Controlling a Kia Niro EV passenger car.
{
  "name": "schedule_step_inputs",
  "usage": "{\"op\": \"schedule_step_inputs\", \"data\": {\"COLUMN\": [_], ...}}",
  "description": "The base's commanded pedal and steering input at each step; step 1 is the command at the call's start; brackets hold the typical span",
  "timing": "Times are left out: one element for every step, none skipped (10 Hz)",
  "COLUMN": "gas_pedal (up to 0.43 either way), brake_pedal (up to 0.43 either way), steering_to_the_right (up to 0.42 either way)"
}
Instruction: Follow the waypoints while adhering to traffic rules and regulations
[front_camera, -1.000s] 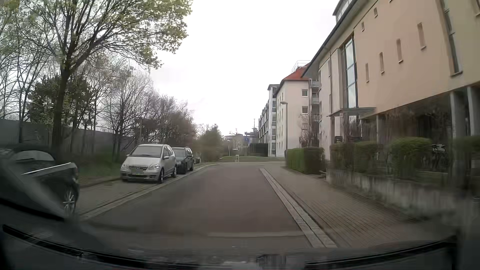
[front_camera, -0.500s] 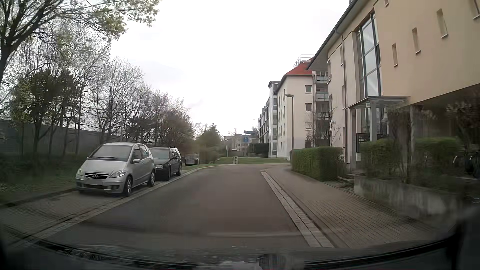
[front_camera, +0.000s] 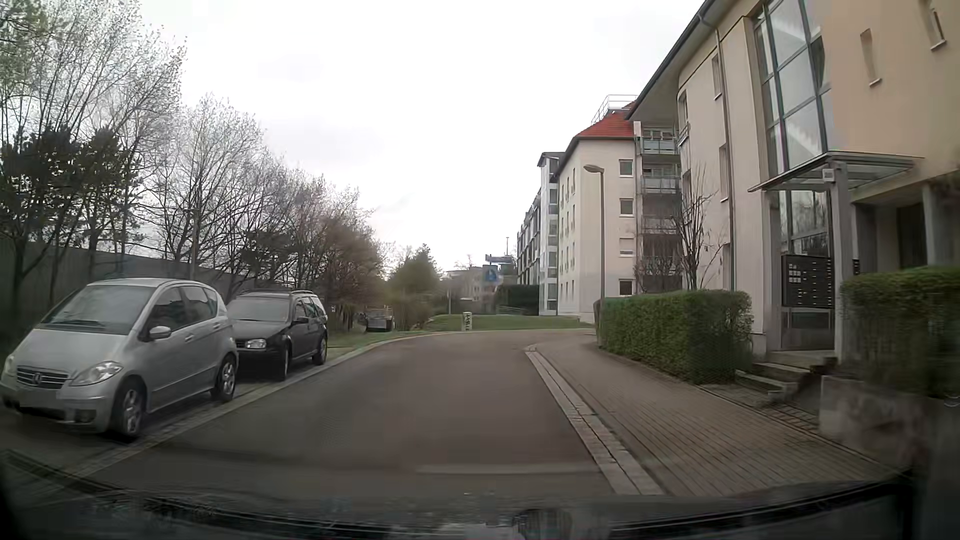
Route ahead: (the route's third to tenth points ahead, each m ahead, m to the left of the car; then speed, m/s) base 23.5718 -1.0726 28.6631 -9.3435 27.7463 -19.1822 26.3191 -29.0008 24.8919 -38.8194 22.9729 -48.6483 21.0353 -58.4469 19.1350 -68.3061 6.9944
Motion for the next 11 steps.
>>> {"op": "schedule_step_inputs", "data": {"gas_pedal": [0.0,0.0,0.0,0.0,0.0,0.0,0.0,0.0,0.0,0.0,0.0], "brake_pedal": [0.0,0.0,0.0,0.0,0.0,0.0,0.0,0.0,0.0,0.0,0.0], "steering_to_the_right": [0.0,-0.002,-0.003,-0.004,-0.005,-0.005,-0.005,-0.005,-0.005,-0.005,-0.005]}}
